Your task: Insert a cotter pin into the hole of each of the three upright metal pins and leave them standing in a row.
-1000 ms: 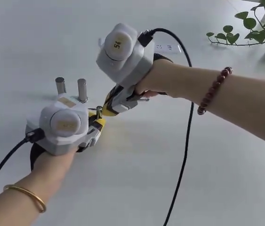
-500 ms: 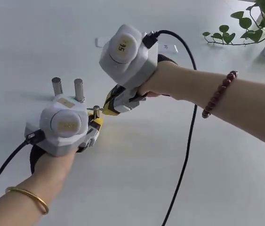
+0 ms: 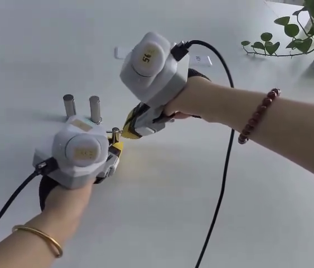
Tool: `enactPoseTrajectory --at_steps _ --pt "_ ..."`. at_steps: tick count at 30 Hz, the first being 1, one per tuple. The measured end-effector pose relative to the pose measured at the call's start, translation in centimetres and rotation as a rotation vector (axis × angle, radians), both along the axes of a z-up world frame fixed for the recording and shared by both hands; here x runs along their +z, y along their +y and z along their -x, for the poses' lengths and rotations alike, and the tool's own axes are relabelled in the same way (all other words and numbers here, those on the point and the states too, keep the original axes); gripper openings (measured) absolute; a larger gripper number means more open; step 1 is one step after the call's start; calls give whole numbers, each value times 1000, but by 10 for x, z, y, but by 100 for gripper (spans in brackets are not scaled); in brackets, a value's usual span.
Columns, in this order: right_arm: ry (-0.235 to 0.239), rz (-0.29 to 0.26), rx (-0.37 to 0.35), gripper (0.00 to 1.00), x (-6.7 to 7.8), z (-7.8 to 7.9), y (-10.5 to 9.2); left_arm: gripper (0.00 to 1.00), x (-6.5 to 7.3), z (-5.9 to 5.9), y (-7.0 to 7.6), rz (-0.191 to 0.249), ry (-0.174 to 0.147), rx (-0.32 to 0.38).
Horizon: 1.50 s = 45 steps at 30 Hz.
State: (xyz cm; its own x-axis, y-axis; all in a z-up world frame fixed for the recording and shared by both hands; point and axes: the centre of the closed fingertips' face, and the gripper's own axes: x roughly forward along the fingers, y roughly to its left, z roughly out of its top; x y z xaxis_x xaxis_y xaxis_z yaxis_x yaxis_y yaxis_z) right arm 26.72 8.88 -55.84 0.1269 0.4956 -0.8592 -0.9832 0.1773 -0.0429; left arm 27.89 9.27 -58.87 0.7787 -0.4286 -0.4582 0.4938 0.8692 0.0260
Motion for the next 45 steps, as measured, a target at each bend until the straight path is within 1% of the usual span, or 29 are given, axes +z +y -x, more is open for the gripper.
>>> enactPoseTrajectory --at_steps 1,2,3,6,7,8,10,11,12,13,14,16,23,25,28,35,37,42,45 --pt "3 -10 -7 11 1 0 1 7 0 0 0 0 0 1" --pt "3 -14 -5 11 1 0 2 7 0 0 0 -1 -1 1" --pt "4 -17 0 10 1 1 2 7 0 0 0 0 -1 2" --pt "-10 -53 7 11 2 1 8 7 0 0 0 1 -1 3" --pt "-10 -58 5 11 2 1 9 7 0 0 0 0 -1 3" --pt "-8 -82 4 11 2 1 13 7 0 0 0 0 -1 3" --pt "-3 -99 11 11 3 2 16 7 0 0 0 4 1 5" --pt "-1 -93 16 10 1 2 17 7 0 0 0 5 1 5" --pt "-8 -86 22 9 0 2 17 7 0 0 0 3 0 5" --pt "-25 -73 33 8 -2 0 17 7 0 0 0 3 0 5" --pt "-30 -71 37 7 -2 0 17 7 0 0 0 3 0 6" --pt "-33 -73 40 5 -2 -1 17 7 0 0 0 4 -1 7" --pt "-22 -90 33 4 -1 -2 18 7 0 -2 1 2 3 3" --pt "-23 -98 28 4 -1 -3 19 7 0 -3 4 -15 -1 4" --pt "-31 -116 24 4 1 -5 26 7 1 -6 9 -15 0 11" --pt "-33 -123 39 4 5 -13 42 7 2 -14 24 -21 -6 34" --pt "-35 -121 47 4 5 -14 47 7 3 -16 31 -26 -6 44" --pt "-32 -120 60 4 4 -17 57 7 2 -19 42 -28 1 54" --pt "-27 -121 63 4 3 -19 61 7 1 -18 46 -25 5 57"
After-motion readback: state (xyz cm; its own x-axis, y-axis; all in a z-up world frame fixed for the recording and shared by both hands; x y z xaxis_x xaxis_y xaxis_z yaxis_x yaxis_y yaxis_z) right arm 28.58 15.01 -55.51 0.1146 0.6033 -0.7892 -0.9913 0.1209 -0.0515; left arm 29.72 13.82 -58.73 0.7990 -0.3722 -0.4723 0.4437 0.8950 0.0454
